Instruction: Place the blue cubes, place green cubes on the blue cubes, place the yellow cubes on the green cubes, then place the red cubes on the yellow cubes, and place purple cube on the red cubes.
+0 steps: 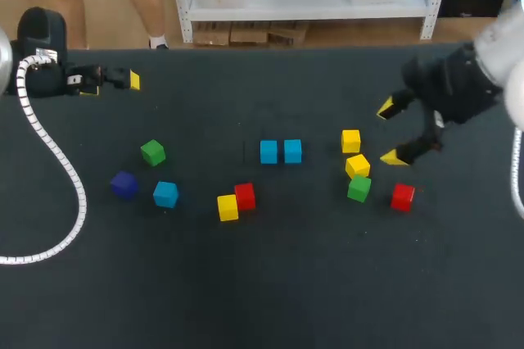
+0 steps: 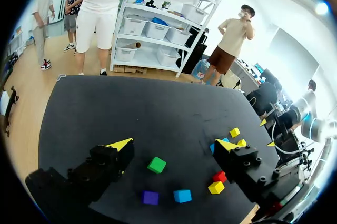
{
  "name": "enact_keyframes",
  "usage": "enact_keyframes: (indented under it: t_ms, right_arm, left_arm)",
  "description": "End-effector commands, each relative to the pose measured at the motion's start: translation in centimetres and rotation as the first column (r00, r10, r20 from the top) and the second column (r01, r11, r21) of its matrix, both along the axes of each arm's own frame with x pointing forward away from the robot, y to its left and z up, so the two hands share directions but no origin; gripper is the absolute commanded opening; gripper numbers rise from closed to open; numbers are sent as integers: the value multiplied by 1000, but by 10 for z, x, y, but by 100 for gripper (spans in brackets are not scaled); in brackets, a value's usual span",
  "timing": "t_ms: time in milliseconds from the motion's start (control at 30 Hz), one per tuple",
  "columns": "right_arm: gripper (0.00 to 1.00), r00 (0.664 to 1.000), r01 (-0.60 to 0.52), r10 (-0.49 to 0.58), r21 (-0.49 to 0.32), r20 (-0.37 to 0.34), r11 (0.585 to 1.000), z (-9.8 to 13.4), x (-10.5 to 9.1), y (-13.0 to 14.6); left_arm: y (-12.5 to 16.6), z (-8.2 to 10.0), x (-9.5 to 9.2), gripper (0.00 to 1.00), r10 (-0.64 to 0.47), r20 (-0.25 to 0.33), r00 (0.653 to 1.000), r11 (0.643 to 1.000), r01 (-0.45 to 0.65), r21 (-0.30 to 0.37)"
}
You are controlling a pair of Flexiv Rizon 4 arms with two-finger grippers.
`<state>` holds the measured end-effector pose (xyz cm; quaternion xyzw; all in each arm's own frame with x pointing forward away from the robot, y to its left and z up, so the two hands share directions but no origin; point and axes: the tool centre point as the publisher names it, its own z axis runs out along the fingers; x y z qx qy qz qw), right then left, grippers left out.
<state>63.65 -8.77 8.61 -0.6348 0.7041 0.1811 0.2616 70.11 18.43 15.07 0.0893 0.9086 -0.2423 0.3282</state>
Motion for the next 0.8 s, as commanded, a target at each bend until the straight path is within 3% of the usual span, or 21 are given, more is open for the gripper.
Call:
enact_keyframes:
  t_ms: [33,433,800]
  right_arm:
    - [100,1000,11,-13,49,27,999,9,-17,-23]
    - [100,999,39,-41,67,16,997,8,-25,-51]
    - [100,999,26,-26,32,-21,999,12,-29,-53]
  left_arm:
    - [0,0,0,100,0,1,1000,1000,0,-1]
    - [0,0,0,100,0,1,1000,1000,0,-1]
    - [0,0,0,100,0,1,1000,1000,0,-1]
